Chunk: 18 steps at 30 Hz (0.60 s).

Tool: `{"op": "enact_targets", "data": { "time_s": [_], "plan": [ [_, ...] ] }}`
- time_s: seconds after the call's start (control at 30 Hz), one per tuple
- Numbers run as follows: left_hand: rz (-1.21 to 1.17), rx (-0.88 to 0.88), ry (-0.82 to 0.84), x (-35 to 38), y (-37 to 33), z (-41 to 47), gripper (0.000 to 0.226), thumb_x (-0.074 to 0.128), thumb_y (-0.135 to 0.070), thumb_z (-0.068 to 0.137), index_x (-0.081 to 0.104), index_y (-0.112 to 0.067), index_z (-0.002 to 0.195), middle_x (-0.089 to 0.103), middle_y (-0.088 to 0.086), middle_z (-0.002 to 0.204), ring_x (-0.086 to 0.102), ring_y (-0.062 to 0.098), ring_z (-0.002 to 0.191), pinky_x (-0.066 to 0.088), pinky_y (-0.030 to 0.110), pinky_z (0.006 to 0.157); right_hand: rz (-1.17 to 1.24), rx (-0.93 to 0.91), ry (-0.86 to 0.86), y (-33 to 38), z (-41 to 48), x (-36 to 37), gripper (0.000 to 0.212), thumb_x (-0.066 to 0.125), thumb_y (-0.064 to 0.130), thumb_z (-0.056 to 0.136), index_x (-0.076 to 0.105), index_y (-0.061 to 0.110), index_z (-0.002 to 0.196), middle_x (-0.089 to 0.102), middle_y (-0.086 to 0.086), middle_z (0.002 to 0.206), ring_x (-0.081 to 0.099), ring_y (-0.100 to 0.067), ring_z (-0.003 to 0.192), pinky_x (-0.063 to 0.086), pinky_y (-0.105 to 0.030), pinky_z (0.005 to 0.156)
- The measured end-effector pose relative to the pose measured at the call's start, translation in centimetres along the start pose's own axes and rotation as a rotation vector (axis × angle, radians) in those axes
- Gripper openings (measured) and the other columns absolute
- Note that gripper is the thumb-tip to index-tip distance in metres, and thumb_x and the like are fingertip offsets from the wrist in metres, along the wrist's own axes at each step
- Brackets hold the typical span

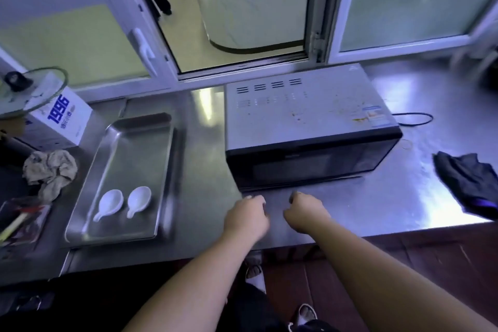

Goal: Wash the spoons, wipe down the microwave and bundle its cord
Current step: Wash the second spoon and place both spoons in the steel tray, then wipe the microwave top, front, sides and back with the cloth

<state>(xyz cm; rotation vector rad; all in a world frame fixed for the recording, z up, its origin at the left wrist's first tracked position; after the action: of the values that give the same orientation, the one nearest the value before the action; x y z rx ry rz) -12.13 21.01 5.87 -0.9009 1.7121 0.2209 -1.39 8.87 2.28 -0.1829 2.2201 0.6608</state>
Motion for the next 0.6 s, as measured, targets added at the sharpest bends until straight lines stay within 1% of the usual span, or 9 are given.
{"op": "enact_targets", "data": {
  "time_s": [0.03,0.07,0.13,0.2,0.27,0.37,0.47,0.5,0.6],
  "plan": [
    [0.012,0.025,0.015,0.3,-1.3,0.0,0.037,0.053,-0.032,0.094,0.059,-0.034,0.131,0.059,0.0,0.131,0.059,0.028,0.118,0.05,0.038,0.09,0.012,0.017,-0.01,-1.4,-0.1,-0.7,0.029,0.047,0.029,0.084,0.052,0.015,0.108,0.062,-0.01,0.117,0.053,-0.036,0.112,0.052,-0.039,0.089],
    [0.022,0.049,0.029,0.6,-2.5,0.1,0.037,0.052,-0.032,0.095,0.058,-0.033,0.132,0.059,-0.001,0.13,0.058,0.027,0.118,0.049,0.037,0.09,0.028,0.04,-0.016,-2.9,-0.1,-1.3,0.03,0.047,0.029,0.082,0.052,0.016,0.109,0.062,-0.01,0.117,0.053,-0.035,0.111,0.052,-0.04,0.088],
    [0.034,0.087,0.045,0.9,-4.8,0.3,0.037,0.051,-0.034,0.096,0.058,-0.033,0.132,0.058,-0.001,0.13,0.058,0.026,0.118,0.049,0.037,0.087,0.058,0.085,-0.019,-5.7,-0.1,-2.4,0.042,0.047,0.031,0.082,0.054,0.015,0.121,0.061,-0.009,0.121,0.053,-0.035,0.113,0.052,-0.04,0.088],
    [0.034,0.118,0.068,1.5,-6.8,0.8,0.035,0.05,-0.036,0.098,0.059,-0.032,0.131,0.057,-0.002,0.13,0.057,0.026,0.12,0.048,0.036,0.086,0.072,0.129,-0.029,-8.3,0.1,-3.5,0.05,0.047,0.034,0.082,0.054,0.015,0.127,0.061,-0.01,0.124,0.054,-0.035,0.114,0.052,-0.041,0.09],
    [0.033,0.14,0.11,2.3,-8.4,1.5,0.035,0.05,-0.037,0.098,0.058,-0.033,0.131,0.057,-0.003,0.131,0.055,0.025,0.122,0.049,0.037,0.089,0.086,0.177,-0.048,-10.4,0.0,-4.8,0.049,0.047,0.033,0.083,0.053,0.015,0.128,0.061,-0.009,0.125,0.055,-0.034,0.113,0.052,-0.041,0.091],
    [0.04,0.185,0.156,3.2,-10.7,3.1,0.036,0.05,-0.038,0.098,0.058,-0.033,0.132,0.057,-0.003,0.132,0.054,0.024,0.124,0.051,0.038,0.094,0.075,0.222,-0.082,-12.8,0.2,-7.3,0.042,0.048,0.027,0.091,0.053,0.012,0.13,0.063,-0.009,0.124,0.058,-0.031,0.108,0.051,-0.037,0.089],
    [0.062,0.25,0.199,4.1,-13.0,4.3,0.037,0.051,-0.037,0.098,0.058,-0.031,0.134,0.057,-0.002,0.134,0.055,0.024,0.124,0.05,0.036,0.093,0.066,0.289,-0.102,-15.5,0.4,-9.2,0.041,0.049,0.027,0.096,0.052,0.011,0.133,0.06,-0.01,0.13,0.057,-0.03,0.115,0.05,-0.035,0.091],
    [0.068,0.269,0.216,4.5,-13.5,4.6,0.037,0.051,-0.037,0.098,0.058,-0.03,0.134,0.057,-0.002,0.135,0.056,0.024,0.124,0.051,0.036,0.094,0.064,0.319,-0.111,-16.4,0.4,-9.7,0.041,0.049,0.028,0.097,0.052,0.011,0.134,0.06,-0.01,0.131,0.057,-0.029,0.116,0.05,-0.035,0.092],
    [0.09,0.297,0.27,5.6,-14.6,5.7,0.039,0.05,-0.039,0.097,0.058,-0.032,0.135,0.057,-0.003,0.137,0.057,0.024,0.123,0.054,0.04,0.095,0.093,0.394,-0.134,-19.2,0.1,-10.2,0.043,0.049,0.028,0.093,0.052,0.012,0.133,0.06,-0.008,0.129,0.058,-0.029,0.111,0.054,-0.037,0.089]
  ]
}}
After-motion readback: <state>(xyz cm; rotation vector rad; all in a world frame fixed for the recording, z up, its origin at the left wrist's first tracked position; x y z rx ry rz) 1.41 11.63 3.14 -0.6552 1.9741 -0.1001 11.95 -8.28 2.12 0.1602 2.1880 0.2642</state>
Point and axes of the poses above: each hand's wrist, its own z-axis towards the middle knuckle, its own x-axis out of the palm, y = z × x, the point moved 10 cm from there along z, towards the middle knuckle
